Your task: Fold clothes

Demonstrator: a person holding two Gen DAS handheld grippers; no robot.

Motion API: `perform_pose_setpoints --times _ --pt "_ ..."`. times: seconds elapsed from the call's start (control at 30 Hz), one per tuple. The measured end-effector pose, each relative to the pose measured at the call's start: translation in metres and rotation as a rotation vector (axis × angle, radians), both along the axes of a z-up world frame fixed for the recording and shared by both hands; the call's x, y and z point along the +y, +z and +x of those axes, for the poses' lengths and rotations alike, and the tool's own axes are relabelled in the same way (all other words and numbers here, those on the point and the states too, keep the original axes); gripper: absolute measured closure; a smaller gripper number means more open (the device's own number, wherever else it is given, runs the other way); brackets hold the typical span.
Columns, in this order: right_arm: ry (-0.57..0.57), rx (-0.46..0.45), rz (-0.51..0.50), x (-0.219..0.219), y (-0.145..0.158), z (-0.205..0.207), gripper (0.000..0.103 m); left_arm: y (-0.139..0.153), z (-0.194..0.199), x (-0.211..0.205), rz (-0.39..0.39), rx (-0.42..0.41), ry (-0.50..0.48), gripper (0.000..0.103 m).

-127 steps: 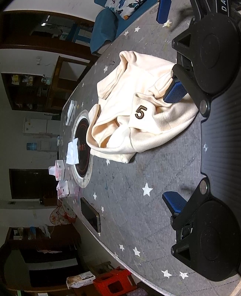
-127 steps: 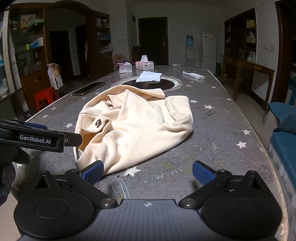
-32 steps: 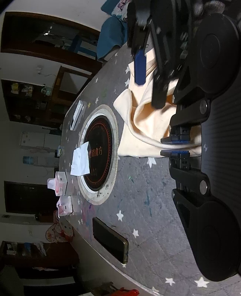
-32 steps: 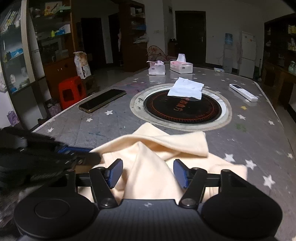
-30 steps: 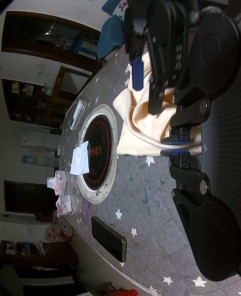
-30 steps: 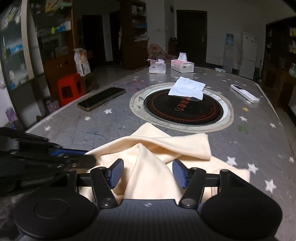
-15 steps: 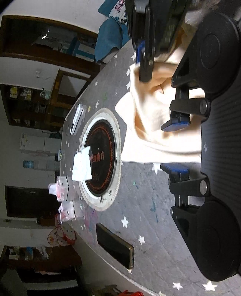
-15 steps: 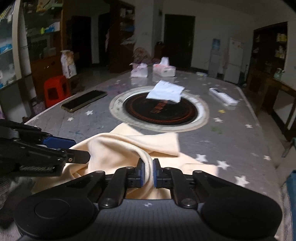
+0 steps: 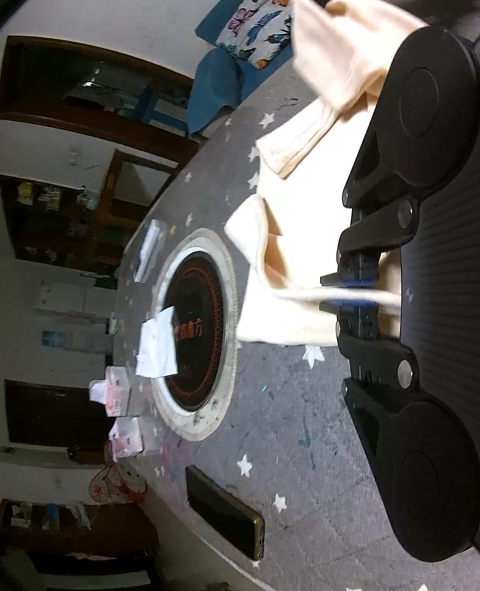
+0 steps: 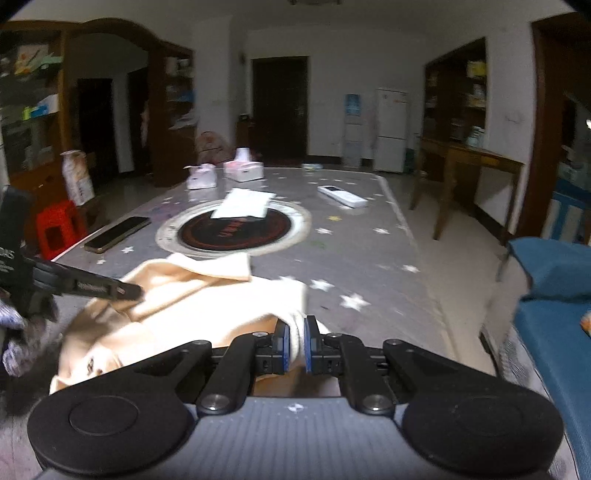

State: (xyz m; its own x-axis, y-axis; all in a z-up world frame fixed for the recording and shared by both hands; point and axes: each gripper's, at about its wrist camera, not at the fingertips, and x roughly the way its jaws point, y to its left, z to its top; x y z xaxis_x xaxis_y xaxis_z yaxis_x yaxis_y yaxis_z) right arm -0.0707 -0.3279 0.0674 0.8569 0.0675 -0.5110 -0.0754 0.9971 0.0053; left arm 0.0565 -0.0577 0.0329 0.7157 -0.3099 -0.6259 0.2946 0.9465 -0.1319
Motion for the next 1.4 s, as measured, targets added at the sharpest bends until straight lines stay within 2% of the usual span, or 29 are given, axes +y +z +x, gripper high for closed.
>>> perform_pose_setpoints --times 0.2,0.37,0.73,0.93,1.13,1.23,1.3,1.4 --pt "-0.116 0.008 0.045 -0.031 -0.005 -0.031 0.096 0.023 -0.026 0.019 -0.036 -0.068 0.06 0.1" --pt "-0.164 0.024 0.068 -0.046 -0.013 -0.046 0.096 0.035 -0.056 0.042 -0.063 -0.097 0.121 0.1" --pt "-0.256 0.06 0.083 -0.069 -0.027 -0.075 0.096 0.035 -0.124 0.103 -0.106 -0.069 0.252 0.1" --pt "-0.308 0.11 0.092 -0.082 -0.038 -0.087 0.096 0.02 -0.149 0.124 -0.091 0.001 0.277 0.1" --pt "-0.327 0.17 0.092 -0.088 -0.053 -0.088 0.078 0.004 -0.16 0.139 -0.082 0.057 0.317 0.093" --pt "-0.312 0.181 0.08 -0.087 -0.053 -0.094 0.075 0.005 -0.164 0.137 -0.048 0.045 0.313 0.083" --pt "-0.305 0.191 0.071 -0.088 -0.053 -0.099 0.064 0.006 -0.164 0.136 -0.043 0.041 0.315 0.082" --pt "-0.294 0.199 0.068 -0.091 -0.052 -0.106 0.059 0.008 -0.163 0.137 -0.04 0.045 0.326 0.076"
